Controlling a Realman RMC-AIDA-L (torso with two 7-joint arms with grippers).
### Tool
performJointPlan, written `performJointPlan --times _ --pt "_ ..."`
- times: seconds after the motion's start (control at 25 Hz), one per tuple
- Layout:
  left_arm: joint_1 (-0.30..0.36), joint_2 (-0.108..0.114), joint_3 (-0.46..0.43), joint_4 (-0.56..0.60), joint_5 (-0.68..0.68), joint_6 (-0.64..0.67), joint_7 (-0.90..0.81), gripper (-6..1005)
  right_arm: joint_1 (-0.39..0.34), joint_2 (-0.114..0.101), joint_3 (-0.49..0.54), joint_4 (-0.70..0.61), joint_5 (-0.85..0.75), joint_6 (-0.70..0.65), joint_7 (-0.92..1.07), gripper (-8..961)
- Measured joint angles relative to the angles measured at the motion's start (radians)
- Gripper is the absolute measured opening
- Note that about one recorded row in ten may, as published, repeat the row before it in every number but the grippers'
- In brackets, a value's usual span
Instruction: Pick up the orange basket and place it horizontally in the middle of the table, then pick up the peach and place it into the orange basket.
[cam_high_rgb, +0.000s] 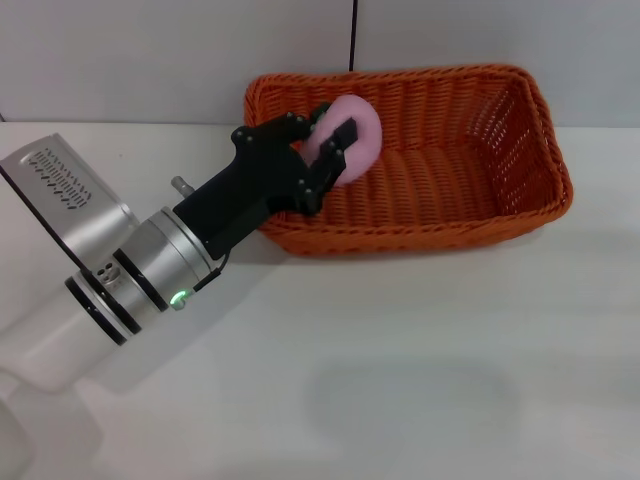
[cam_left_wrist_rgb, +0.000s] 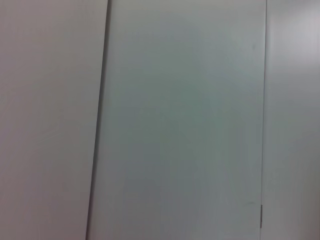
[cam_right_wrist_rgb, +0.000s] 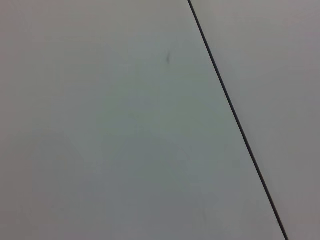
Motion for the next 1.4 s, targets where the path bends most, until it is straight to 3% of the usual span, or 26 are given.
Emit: performJointPlan --times 0.04,0.24,0.6,0.76,1.04,1.4 --pt "0.000 0.000 0.001 -0.031 0.006 0.062 0.001 197 0.004 0.000 0.001 0.005 0.001 0.000 0.000 467" --pt "0.006 0.001 -0.003 -0.032 0.006 0.044 0.001 288 0.020 0.000 0.002 0.023 0.001 -0.001 -0.004 467" --pt "0.030 0.006 -0.017 -0.022 0.007 -0.050 0.001 651 0.037 -0.001 0.002 0.025 0.002 -0.001 -0.001 467" --pt "0.070 0.009 -0.080 -0.003 0.006 -0.157 0.001 824 0.040 -0.001 0.002 0.026 0.009 -0.003 0.000 467" --pt "0.196 0.008 -0.305 0.016 -0.001 -0.349 0.002 824 0.036 0.000 0.015 0.025 0.060 -0.009 -0.002 467" --pt "0.273 0.007 -0.481 0.019 -0.002 -0.410 0.000 824 0.029 0.001 0.026 0.027 0.087 -0.003 -0.006 467"
